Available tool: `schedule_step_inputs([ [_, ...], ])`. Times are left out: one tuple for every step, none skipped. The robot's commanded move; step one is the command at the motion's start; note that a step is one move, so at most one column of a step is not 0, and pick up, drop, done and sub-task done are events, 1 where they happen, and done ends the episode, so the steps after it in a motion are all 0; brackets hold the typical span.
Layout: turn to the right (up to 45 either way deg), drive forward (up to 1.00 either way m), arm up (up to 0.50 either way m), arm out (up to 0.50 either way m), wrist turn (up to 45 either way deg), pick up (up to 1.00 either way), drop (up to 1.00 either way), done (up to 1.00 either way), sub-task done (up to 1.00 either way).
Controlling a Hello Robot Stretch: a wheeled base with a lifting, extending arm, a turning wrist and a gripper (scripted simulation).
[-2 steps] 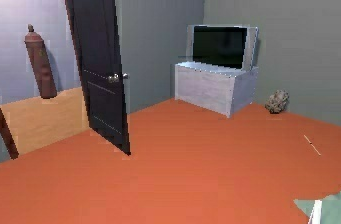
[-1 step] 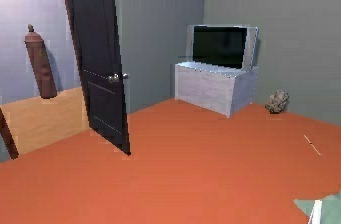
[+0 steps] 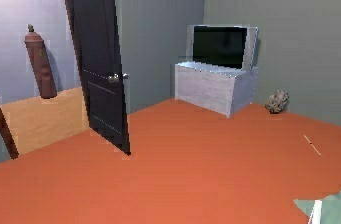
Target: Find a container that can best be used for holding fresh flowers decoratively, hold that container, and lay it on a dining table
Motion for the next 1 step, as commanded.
schedule_step_inputs([
  [0.0, 0.0, 0.0, 0.0, 45.0, 0.0, 0.0, 0.0, 0.0],
])
